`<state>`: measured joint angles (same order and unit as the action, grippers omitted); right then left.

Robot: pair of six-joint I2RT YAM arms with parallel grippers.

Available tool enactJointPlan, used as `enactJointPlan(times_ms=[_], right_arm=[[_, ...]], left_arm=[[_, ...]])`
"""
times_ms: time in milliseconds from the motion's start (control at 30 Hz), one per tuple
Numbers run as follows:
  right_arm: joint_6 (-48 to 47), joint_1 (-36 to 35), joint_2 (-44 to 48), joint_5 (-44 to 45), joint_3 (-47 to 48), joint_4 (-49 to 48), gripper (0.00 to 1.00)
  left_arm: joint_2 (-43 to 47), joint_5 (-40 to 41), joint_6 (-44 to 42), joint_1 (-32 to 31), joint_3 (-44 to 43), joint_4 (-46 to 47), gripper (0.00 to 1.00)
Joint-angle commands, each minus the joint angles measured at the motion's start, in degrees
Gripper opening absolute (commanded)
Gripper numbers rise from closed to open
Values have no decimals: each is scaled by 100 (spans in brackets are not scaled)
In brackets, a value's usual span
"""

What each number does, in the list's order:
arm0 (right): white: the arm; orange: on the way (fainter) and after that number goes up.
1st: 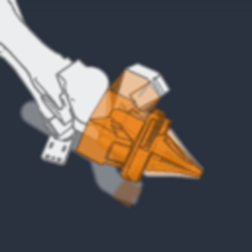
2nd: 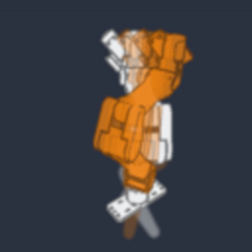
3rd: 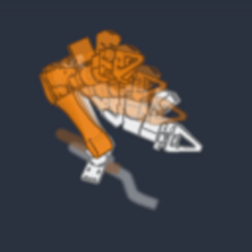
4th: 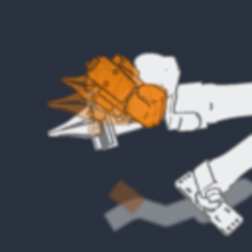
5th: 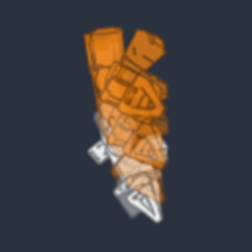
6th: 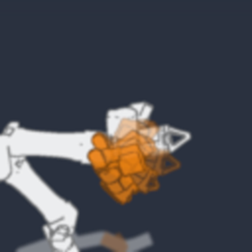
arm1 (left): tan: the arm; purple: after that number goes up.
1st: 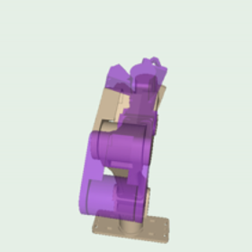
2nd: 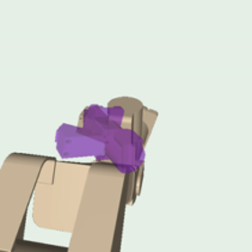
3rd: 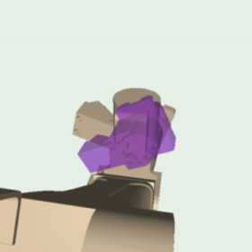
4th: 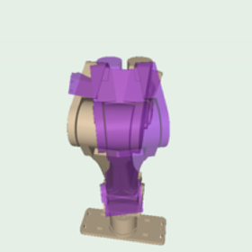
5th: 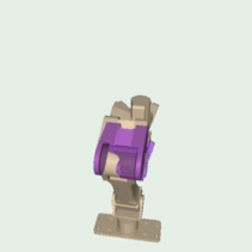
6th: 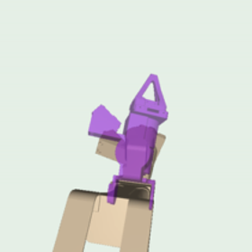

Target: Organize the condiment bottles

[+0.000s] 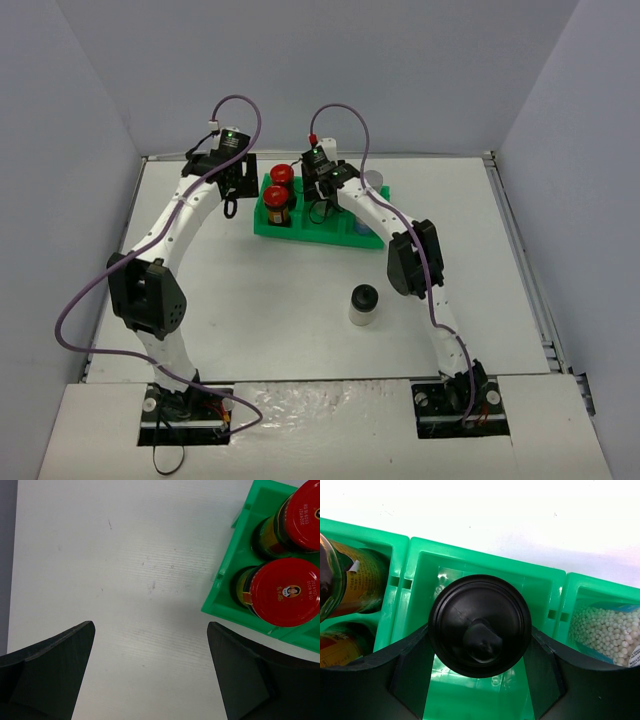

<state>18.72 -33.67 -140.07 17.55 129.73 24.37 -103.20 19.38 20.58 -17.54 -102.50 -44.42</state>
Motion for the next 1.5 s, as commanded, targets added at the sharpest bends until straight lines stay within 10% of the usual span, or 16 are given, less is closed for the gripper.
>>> enactJointPlan(times_ms=[0, 500, 1067, 1467], right_arm=[[-92, 22, 298, 328, -60, -310, 32], [-58, -152, 842, 426, -593, -310, 82], [-72, -435, 1951, 607, -889, -119, 86], [714, -1032, 4461, 27, -4463, 621, 87]], left_arm=[[415, 119, -94, 40, -227, 13, 94], [397, 93, -90, 40, -197, 48, 94], [408, 71, -89, 40, -101, 109, 94], [546, 61, -39, 49, 216, 273, 94]])
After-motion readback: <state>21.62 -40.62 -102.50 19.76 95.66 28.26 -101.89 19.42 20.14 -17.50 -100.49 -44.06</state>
